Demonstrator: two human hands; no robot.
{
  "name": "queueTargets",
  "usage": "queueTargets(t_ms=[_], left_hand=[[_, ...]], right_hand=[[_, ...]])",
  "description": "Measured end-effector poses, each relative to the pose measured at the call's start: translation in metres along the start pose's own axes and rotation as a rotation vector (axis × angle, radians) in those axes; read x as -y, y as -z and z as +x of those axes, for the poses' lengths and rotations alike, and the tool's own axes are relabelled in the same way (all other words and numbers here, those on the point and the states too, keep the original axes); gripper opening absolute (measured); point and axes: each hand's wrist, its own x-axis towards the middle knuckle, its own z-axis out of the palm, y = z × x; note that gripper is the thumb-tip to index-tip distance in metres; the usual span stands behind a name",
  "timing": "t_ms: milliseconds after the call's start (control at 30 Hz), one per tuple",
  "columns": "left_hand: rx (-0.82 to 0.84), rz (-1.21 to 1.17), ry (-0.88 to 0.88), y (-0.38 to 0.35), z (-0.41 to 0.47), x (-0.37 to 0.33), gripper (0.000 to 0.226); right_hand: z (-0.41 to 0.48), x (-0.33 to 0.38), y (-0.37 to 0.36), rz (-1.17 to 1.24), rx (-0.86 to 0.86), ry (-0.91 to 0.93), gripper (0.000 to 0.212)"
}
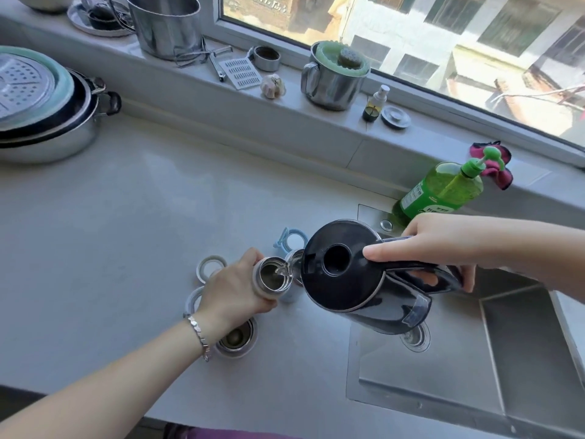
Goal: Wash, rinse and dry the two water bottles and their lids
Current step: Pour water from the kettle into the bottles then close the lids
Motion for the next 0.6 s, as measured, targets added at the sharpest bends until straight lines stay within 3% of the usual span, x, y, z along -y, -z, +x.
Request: queueTargets(t_ms=[300, 500, 600], left_hand=[[-0.001, -0.063, 0.004, 0.009, -0.002, 0.006, 0.051], [-0.003, -0.048, -0.001, 0.011, -0.002, 0.008, 0.051], [0.001, -0.026, -0.012, 0.011, -0.003, 0.008, 0.051]], right_hand=[[0.004, 0.030, 0.001, -0.099, 0.051, -0.047, 0.075], [0.001, 0.039, 0.001, -0.108, 0.038, -0.081, 0.063], [-0.002, 0.042, 0.002, -0.143, 0.043, -0.082, 0.078]])
